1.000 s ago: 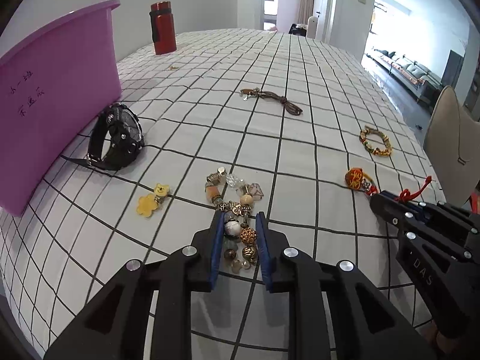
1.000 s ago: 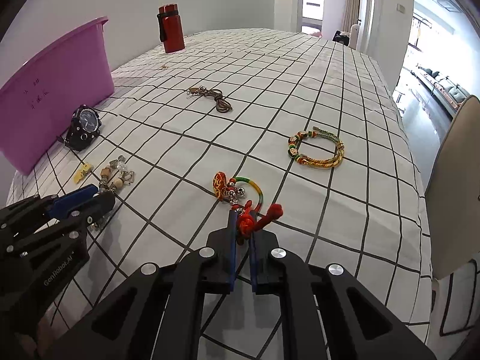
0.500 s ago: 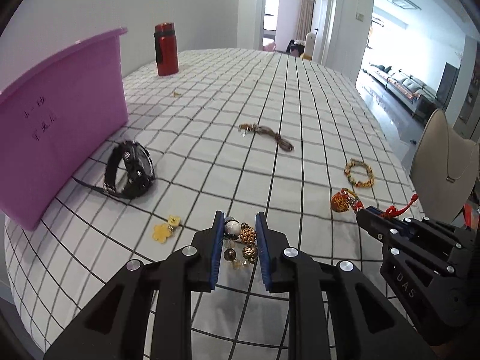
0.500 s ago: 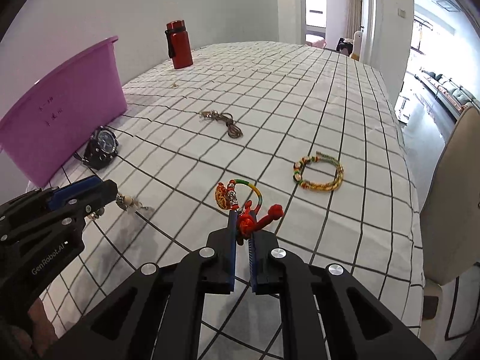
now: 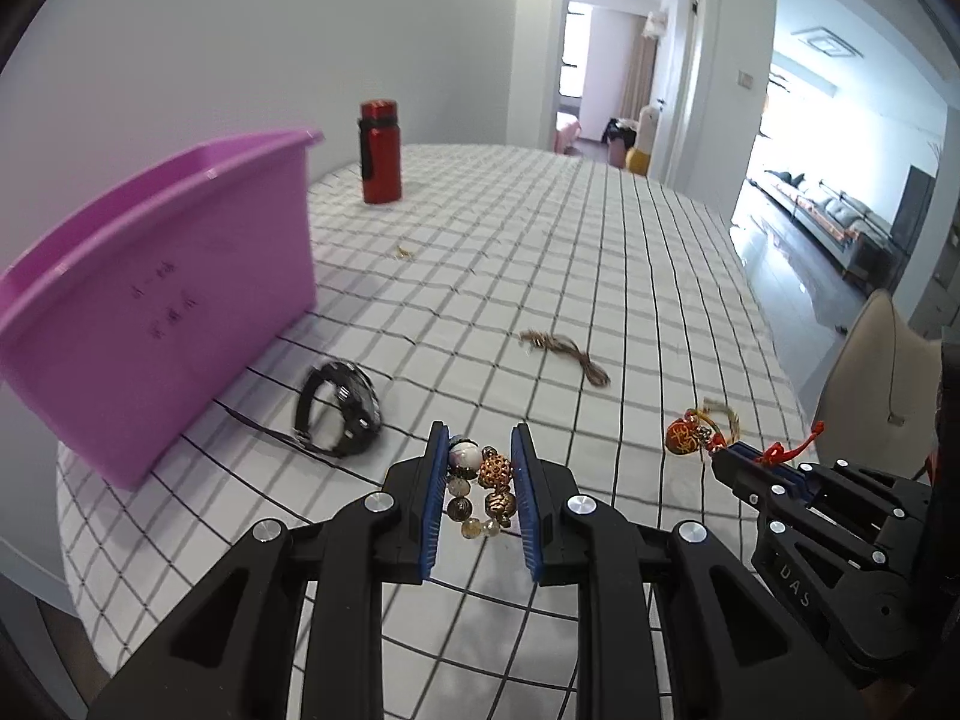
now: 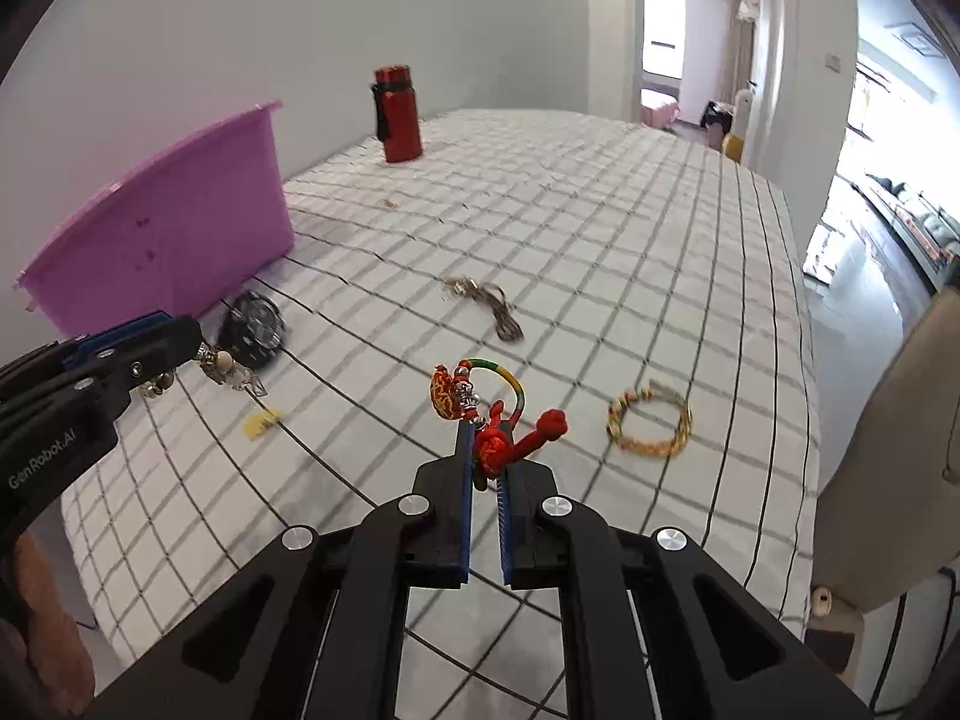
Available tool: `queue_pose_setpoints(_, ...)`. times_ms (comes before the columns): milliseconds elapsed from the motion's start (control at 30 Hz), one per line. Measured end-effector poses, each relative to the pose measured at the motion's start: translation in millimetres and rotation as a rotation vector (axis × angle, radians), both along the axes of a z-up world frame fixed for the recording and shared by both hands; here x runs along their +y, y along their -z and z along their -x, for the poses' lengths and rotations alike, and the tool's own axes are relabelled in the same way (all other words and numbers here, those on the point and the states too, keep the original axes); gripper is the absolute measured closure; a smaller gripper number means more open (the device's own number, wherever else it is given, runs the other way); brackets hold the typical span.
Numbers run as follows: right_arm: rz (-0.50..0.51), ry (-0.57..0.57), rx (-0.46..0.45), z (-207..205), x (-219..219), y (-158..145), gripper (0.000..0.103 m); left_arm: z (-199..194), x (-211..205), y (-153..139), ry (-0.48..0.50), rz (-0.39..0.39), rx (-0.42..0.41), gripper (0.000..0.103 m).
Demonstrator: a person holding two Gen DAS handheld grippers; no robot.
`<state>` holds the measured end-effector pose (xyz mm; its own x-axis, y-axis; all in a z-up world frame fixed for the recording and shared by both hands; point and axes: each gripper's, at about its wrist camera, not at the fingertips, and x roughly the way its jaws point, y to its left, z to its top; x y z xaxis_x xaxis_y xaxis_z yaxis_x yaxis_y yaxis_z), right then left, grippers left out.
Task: Organize jewelry
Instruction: 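Lift both bracelets and carry them over the pink tub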
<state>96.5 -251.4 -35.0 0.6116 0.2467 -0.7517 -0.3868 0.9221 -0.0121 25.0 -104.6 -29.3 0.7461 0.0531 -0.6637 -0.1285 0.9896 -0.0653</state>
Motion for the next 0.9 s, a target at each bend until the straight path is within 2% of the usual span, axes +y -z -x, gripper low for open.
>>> queue_pose_setpoints(300, -0.023, -0.127, -0.063, -2.9, 37.4, -51.1, 0.096, 26.8, 26.2, -53.0, -0.102, 0.004, -0.066, 0.082)
queue_pose_setpoints(500, -0.042, -0.232, -0.105, -1.6, 82.3, -85.9, 0.096, 40.3, 56.3, -88.7, -0.164, -0.015, -0.120, 0.082)
queue_pose_setpoints(733, -0.081, -0.285, -0.156, -6.1, 151.3, -118.3, 0.096, 43.4, 120.6, -120.3, -0.201, -0.016, -0.184, 0.082)
queue_pose_setpoints(900, -0.103, -0.279, -0.181, -10.6, 213.4, -133.9, 0.096, 37.0, 180.2, -136.8, -0.176, -0.007, -0.215, 0.082)
